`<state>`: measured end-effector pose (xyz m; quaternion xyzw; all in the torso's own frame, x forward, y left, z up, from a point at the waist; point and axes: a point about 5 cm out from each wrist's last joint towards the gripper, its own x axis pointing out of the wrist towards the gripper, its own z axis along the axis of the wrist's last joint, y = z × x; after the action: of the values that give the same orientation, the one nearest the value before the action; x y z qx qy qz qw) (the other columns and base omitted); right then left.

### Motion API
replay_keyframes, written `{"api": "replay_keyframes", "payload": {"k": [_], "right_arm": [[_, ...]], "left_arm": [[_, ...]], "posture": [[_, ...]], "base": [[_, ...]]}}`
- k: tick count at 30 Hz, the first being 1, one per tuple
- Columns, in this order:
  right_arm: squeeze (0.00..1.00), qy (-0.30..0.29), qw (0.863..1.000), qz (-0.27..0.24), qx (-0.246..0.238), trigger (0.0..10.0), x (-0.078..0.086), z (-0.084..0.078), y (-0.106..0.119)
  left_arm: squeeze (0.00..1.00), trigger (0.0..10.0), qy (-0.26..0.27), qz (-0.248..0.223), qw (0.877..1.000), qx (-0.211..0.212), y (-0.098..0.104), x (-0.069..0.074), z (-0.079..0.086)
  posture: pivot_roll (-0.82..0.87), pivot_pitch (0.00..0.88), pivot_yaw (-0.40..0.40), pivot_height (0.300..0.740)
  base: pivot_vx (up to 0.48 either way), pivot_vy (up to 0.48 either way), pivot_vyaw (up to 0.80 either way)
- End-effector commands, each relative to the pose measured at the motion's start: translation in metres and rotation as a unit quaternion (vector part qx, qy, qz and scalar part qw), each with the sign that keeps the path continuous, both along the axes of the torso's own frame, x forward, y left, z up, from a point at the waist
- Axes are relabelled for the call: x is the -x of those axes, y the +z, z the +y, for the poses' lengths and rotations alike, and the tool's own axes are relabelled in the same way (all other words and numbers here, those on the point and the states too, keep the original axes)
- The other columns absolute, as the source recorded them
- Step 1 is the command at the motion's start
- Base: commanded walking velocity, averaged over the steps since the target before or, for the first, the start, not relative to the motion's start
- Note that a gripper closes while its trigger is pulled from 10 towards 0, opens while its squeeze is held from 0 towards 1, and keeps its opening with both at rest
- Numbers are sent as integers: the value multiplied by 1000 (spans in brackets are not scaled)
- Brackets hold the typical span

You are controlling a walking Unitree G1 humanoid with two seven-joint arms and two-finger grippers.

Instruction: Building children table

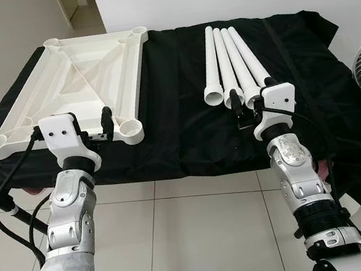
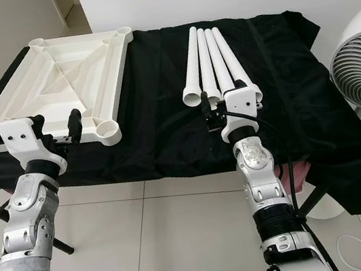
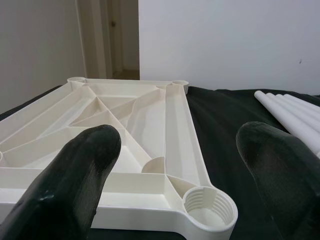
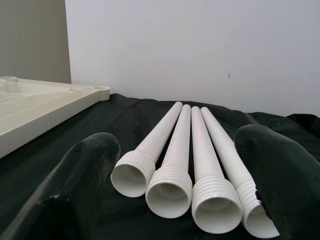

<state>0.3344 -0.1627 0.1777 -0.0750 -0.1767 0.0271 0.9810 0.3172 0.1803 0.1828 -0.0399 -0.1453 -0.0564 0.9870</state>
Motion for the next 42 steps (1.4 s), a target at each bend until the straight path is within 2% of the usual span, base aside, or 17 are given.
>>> {"api": "replay_keyframes", "payload": {"k": [1, 33, 40, 42], "right_arm": [[0, 0, 1000, -7, 0, 10000, -2, 0, 3], [0, 4, 1000, -14, 10, 10000, -7, 2, 5], [0, 2, 1000, -14, 6, 10000, -9, 1, 7], [0, -11, 1000, -6, -5, 10000, -11, -2, 7]], "left_arm": [[0, 10000, -15, -2, 1000, -7, -1, 0, 3], [0, 10000, -6, -8, 1000, 0, 1, 0, 3], [0, 10000, -12, -3, 1000, 1, -1, 0, 2], [0, 10000, -24, 4, 1000, -10, -1, -1, 1]], "posture": [[-54, 22, 59, 740], [-44, 27, 45, 740], [-45, 33, 46, 740], [-46, 39, 47, 740]], "base": [[0, 0, 0], [253, 0, 0], [0, 0, 0], [0, 0, 0]]}}
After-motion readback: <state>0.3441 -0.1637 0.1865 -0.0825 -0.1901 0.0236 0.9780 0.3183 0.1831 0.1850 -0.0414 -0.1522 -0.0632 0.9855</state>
